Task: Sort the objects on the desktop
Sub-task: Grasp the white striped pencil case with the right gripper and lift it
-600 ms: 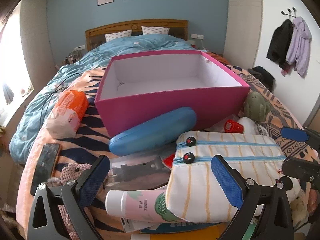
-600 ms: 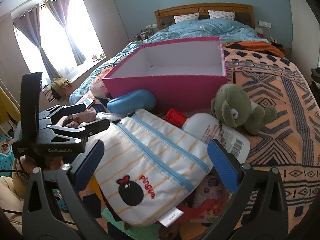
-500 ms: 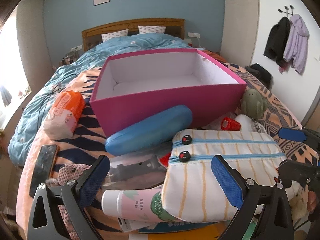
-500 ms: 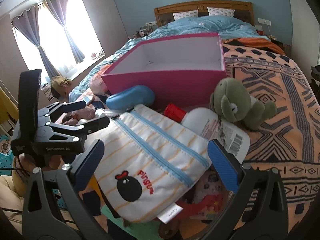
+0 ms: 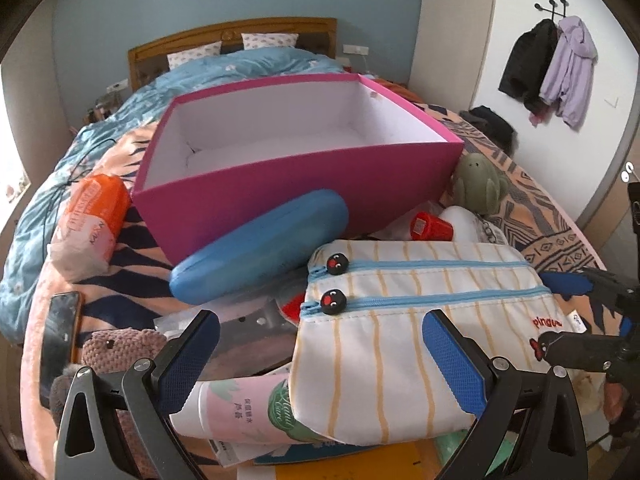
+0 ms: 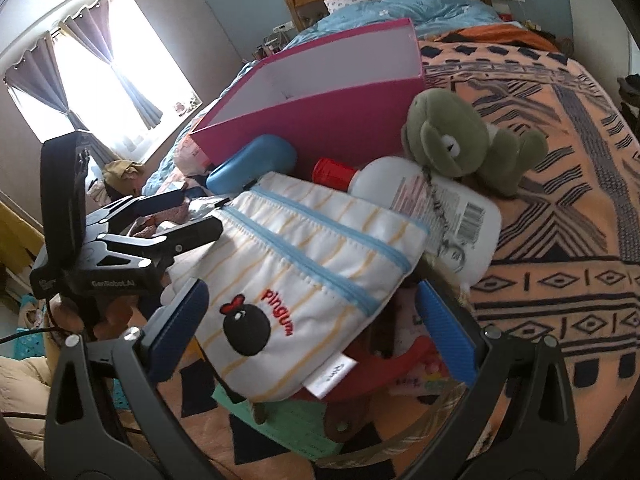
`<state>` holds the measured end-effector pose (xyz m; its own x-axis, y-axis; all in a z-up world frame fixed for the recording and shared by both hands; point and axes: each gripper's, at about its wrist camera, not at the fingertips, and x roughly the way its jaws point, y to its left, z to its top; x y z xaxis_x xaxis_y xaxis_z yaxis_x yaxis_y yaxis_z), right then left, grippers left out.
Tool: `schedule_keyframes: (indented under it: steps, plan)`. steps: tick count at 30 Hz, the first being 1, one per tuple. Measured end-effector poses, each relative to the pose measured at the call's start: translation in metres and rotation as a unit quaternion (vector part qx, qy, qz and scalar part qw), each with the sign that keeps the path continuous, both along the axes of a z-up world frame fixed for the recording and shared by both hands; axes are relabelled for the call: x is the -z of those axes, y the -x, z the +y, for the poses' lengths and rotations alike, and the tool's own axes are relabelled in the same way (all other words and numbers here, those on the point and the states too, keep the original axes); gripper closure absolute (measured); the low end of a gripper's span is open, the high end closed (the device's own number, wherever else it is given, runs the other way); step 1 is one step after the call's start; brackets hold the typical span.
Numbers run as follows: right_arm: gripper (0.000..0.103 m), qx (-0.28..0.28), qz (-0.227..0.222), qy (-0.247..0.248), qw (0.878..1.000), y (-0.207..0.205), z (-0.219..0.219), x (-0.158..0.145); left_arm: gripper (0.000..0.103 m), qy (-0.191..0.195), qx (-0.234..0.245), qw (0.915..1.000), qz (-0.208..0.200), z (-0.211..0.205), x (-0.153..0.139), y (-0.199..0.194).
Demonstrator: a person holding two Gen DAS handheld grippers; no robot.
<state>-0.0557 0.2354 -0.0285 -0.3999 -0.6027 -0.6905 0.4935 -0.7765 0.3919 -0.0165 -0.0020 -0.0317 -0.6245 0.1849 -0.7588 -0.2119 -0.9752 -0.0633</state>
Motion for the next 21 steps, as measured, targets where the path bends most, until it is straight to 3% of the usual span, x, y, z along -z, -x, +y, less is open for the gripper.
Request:
schedule_keyframes:
  steps: [9, 21]
  plan:
    - [0.000, -0.009, -0.007, 0.012, 1.000, 0.002, -0.005, 0.003, 0.000, -0.045, 0.039, 0.9977, -0.033, -0.003, 0.002, 0.002]
    - [0.014, -0.007, 0.046, -0.029, 0.998, 0.002, -0.008, -0.001, 0.001, -0.081, 0.098, 0.9879, -0.088, 0.006, 0.006, 0.013]
